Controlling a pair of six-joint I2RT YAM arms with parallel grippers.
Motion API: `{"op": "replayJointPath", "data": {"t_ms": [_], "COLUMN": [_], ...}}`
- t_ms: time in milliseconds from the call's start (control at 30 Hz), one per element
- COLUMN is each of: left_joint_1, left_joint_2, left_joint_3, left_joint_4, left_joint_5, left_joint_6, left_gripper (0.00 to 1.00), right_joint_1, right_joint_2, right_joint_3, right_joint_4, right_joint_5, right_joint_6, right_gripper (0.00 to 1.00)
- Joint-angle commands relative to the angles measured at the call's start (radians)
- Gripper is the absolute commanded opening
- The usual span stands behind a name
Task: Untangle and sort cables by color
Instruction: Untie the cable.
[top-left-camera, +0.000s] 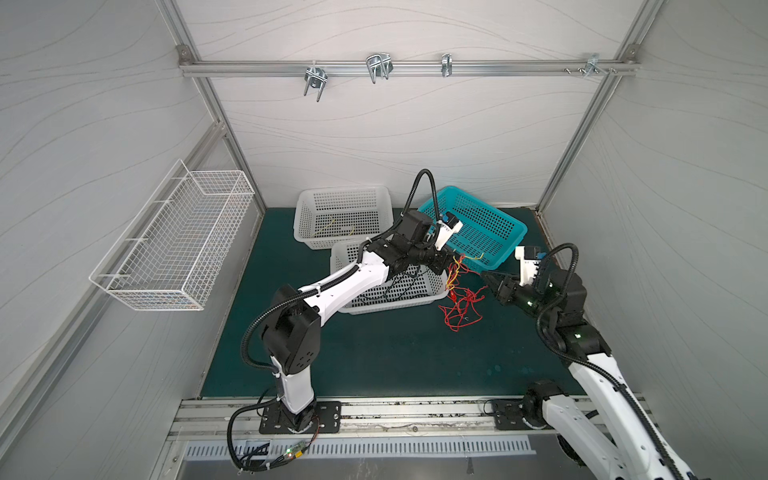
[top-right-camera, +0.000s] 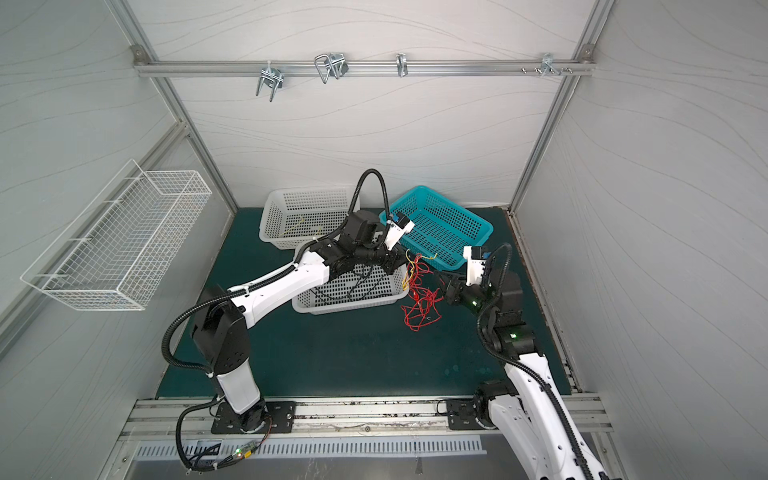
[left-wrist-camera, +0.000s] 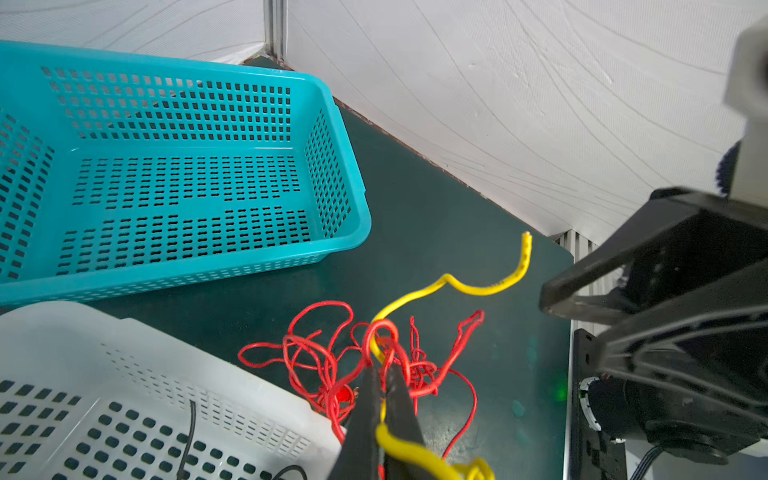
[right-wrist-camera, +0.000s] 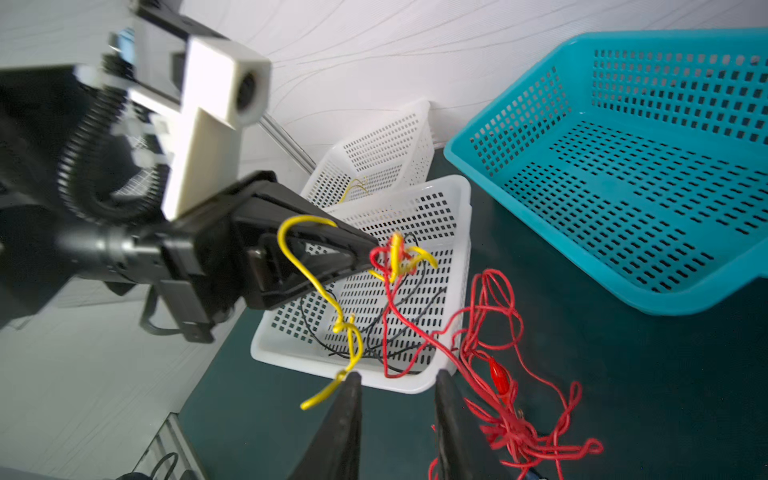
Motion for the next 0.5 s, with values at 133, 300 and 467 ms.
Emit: {"op": "replayJointPath", "data": {"t_ms": [133,300,467], "left_joint_1": [-0.05,-0.076,-0.086], "left_joint_2": [-0.018,-0.025,-0.04], "left_joint_3": [0.029,0.023,0.006], "left_joint_4": [0.001,0.0,0.021], "left_joint_5": [-0.029,-0.046,-0.057], "left_joint_6": [0.142,0.21,0.259], "left_gripper": [0.0,0.0,0.0], "right_joint_1": [0.003,0.001,-0.001], "right_joint_2": [0.04,0.109,0.208], "right_joint_3": [0.103,0.166,0.198], "right_joint_4": [-0.008,-0.083,-0.097], "right_joint_5": [-0.097,-0.029,-0.04], "right_joint_6": [0.066,0.003,-0.021], "right_gripper": [0.27,0.23,0.23]}}
